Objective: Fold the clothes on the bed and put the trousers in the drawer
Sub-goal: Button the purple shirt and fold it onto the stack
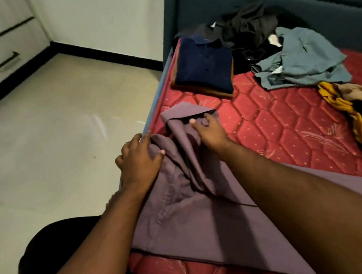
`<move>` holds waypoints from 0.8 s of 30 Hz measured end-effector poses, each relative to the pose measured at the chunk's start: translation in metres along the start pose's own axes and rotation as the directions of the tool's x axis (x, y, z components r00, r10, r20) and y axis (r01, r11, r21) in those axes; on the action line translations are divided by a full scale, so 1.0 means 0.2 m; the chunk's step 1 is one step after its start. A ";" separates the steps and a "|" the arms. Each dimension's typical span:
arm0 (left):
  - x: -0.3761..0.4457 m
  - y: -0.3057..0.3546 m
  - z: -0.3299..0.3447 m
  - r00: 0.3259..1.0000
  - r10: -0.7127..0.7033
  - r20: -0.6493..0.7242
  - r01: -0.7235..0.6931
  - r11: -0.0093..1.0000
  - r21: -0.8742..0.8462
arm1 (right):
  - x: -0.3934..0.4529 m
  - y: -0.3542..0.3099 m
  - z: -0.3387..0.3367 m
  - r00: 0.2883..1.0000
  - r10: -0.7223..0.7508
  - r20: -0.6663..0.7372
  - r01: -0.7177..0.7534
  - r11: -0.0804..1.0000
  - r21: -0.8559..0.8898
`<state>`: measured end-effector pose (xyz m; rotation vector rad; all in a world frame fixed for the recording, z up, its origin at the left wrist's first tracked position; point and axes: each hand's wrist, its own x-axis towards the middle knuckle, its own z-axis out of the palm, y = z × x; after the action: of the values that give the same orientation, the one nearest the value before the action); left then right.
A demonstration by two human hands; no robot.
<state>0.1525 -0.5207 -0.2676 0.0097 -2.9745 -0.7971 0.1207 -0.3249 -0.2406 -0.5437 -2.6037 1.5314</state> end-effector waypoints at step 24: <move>-0.09 -0.04 -0.11 0.988 -0.123 -0.091 0.051 0.827 -0.560 | -0.91 0.11 -0.24 0.974 -0.084 0.210 0.032 0.971 0.237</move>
<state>0.1714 -0.5380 -0.2542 0.1614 -2.5254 -1.5835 0.3082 -0.3356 -0.2145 -0.2890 -2.5090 1.9421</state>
